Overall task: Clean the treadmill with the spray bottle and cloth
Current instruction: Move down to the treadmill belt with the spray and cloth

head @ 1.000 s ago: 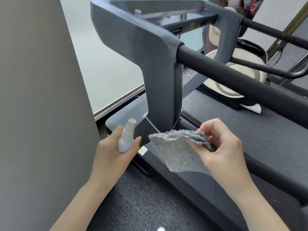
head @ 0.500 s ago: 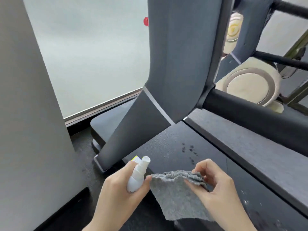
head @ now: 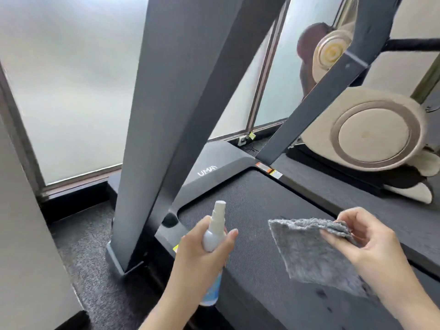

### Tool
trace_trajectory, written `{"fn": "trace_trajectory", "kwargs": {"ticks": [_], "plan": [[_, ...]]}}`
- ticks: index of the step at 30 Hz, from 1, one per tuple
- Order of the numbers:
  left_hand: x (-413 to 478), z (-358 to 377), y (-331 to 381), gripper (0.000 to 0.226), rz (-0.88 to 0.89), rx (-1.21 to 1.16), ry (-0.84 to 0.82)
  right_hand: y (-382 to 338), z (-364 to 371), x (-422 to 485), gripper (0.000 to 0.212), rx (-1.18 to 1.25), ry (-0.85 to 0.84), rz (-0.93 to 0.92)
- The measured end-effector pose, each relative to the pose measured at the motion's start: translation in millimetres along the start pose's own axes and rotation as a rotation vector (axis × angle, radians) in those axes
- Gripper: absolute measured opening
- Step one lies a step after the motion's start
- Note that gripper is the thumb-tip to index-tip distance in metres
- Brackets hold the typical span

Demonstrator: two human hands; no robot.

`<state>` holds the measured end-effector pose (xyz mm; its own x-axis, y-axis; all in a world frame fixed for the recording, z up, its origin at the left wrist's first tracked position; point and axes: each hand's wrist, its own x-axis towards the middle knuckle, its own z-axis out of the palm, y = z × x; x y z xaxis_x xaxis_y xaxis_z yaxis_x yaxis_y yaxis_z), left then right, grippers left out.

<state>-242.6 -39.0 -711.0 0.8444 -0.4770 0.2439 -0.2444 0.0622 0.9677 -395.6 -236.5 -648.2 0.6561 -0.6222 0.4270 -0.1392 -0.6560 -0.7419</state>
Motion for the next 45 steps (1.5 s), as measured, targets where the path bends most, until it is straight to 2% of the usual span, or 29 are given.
{"fn": "trace_trajectory", "kwargs": {"ticks": [9, 11, 14, 15, 18, 21, 22, 24, 25, 33, 37, 42, 45], "plan": [[25.1, 40.4, -67.7, 0.019, 0.024, 0.142, 0.036, 110.9, 15.0, -3.8, 0.030, 0.120, 0.058, -0.083], [35.5, 48.6, -83.3, 0.022, 0.041, 0.196, 0.019, 130.1, 12.8, -1.8, 0.026, 0.180, 0.050, -0.102], [52.9, 58.4, -99.3, 0.029, 0.083, 0.250, 0.009, 158.0, 5.9, 2.8, 0.068, 0.229, 0.052, -0.051], [59.0, 61.3, -101.7, 0.032, 0.100, 0.276, 0.006, 165.7, 3.5, 5.1, 0.069, 0.227, 0.072, -0.027], [75.5, 69.3, -101.5, 0.038, 0.173, 0.409, 0.001, 186.8, -1.8, 13.9, 0.047, 0.218, 0.070, 0.001], [88.6, 80.0, -94.2, 0.056, 0.241, 0.647, 0.040, 204.0, -2.8, 19.9, 0.070, 0.238, 0.024, 0.042], [92.7, 83.9, -92.2, 0.062, 0.255, 0.721, 0.065, 211.7, -2.0, 21.2, 0.067, 0.224, 0.039, 0.044], [100.4, 90.8, -91.4, 0.072, 0.277, 0.865, 0.112, 226.6, 0.7, 24.0, 0.037, 0.184, 0.054, 0.031], [103.9, 94.0, -92.5, 0.075, 0.281, 0.929, 0.133, 234.1, 2.7, 24.6, 0.034, 0.163, 0.070, 0.020], [133.7, 112.5, -107.8, 0.082, 0.180, 1.141, 0.212, 250.1, 8.2, 32.7, 0.020, 0.147, 0.176, 0.008], [148.8, 114.2, -106.1, 0.076, 0.179, 1.193, 0.217, 255.5, 7.9, 38.8, 0.036, 0.162, 0.158, 0.034], [163.5, 117.5, -102.4, 0.068, 0.182, 1.220, 0.220, 253.2, 11.2, 49.3, 0.038, 0.185, 0.127, 0.057], [174.2, 116.4, -105.1, 0.065, 0.126, 1.251, 0.214, 242.2, 14.1, 56.2, 0.030, 0.225, 0.119, 0.065]]}}
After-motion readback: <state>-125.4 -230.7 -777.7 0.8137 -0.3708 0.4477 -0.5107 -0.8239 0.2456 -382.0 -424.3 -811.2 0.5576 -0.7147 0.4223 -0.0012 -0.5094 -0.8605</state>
